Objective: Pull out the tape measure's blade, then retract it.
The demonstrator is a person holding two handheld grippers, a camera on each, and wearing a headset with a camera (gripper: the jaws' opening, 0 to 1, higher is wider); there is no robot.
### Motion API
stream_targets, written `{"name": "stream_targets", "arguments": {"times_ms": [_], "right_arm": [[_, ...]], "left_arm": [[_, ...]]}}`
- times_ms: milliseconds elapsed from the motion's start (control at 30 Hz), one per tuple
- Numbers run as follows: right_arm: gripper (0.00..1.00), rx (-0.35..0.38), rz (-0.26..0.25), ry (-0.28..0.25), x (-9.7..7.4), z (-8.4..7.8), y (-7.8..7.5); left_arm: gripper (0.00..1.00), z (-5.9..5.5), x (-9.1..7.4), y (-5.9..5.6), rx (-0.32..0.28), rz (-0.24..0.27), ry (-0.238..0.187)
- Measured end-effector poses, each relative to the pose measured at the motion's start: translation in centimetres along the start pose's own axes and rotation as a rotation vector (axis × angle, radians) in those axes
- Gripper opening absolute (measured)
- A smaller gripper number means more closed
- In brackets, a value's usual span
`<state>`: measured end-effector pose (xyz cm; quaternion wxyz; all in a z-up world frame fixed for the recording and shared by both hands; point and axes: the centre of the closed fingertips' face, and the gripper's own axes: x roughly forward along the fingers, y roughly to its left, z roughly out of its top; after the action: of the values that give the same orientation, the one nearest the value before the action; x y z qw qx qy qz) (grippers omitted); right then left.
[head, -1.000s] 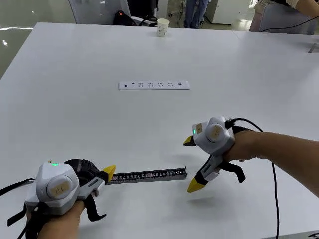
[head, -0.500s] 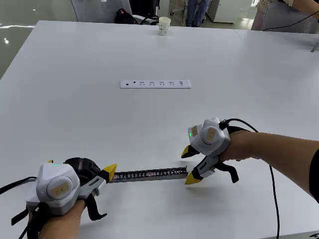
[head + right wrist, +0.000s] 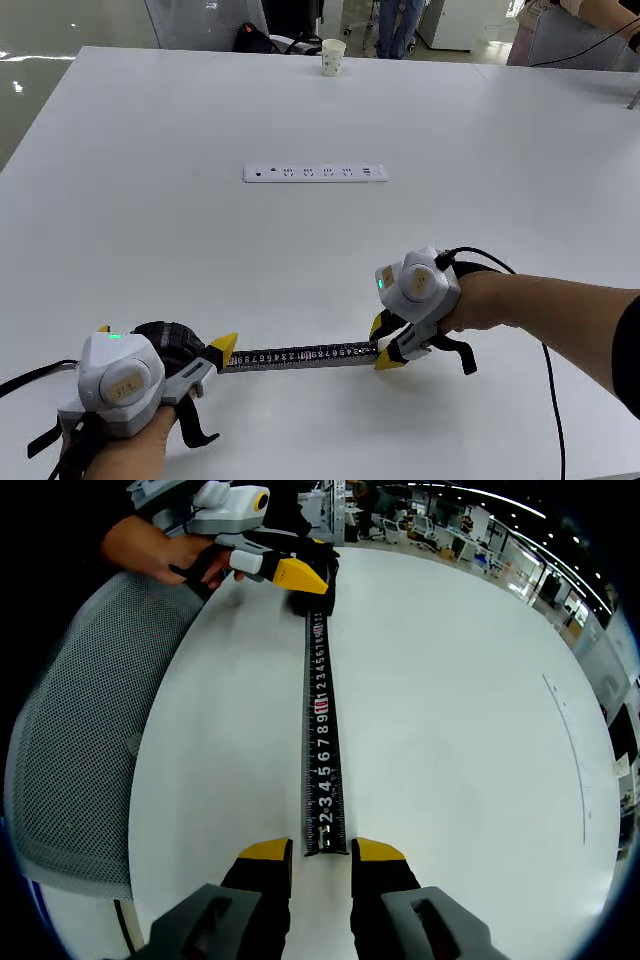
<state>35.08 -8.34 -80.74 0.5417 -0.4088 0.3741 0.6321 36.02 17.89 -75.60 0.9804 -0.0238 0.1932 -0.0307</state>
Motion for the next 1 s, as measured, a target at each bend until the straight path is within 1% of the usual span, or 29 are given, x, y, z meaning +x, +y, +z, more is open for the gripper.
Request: {"name": "stream_targets", "arguments": {"times_ms": [133, 200, 300, 333, 467, 500, 533, 633, 767, 933, 1000], "right_arm": [[0.16, -0.008, -0.002, 0.0, 0.1, 0.2, 0.0], [0.13, -0.013, -0.015, 0.008, 0.1, 0.2, -0.3], [0.12, -0.025, -0.014, 0.021, 0.1, 0.2, -0.3], [0.12, -0.031, -0.016, 0.028, 0.2, 0.1, -0.3], [0.11, -0.025, -0.018, 0.042, 0.2, 0.1, -0.3], [0.11, 0.007, -0.018, 0.038, 0.1, 0.1, -0.3], [0.11, 0.016, -0.014, 0.037, 0.2, 0.1, -0.3], [0.11, 0.022, -0.019, 0.041, 0.2, 0.1, -0.3], [0.11, 0.062, -0.031, 0.044, 0.2, 0.1, -0.3], [0.1, 0.068, -0.032, 0.055, 0.2, 0.1, -0.4], [0.1, 0.085, -0.032, 0.054, 0.2, 0.1, -0.4]], "left_arm": [[0.98, -0.1, 0.0, 0.0, 0.0, 0.001, 0.004], [0.98, -0.1, 0.0, 0.1, -0.003, 0.004, 0.005], [0.96, -0.2, 0.0, 0.4, -0.007, 0.017, 0.008], [0.95, -0.3, 0.0, 0.7, -0.016, 0.023, 0.013], [0.92, -0.5, 0.0, 0.8, -0.013, 0.028, 0.017], [0.91, -0.6, 0.0, 0.8, -0.016, 0.028, 0.019], [0.9, -0.6, 0.0, 0.8, -0.015, 0.029, 0.02], [0.88, -0.7, -0.1, 0.7, -0.023, 0.032, 0.022], [0.82, -1.4, -0.1, 0.7, -0.035, 0.035, 0.047], [0.74, -1.4, 0.0, 0.5, -0.044, 0.032, 0.053], [0.74, -1.4, 0.0, 0.4, -0.05, 0.033, 0.057]]}}
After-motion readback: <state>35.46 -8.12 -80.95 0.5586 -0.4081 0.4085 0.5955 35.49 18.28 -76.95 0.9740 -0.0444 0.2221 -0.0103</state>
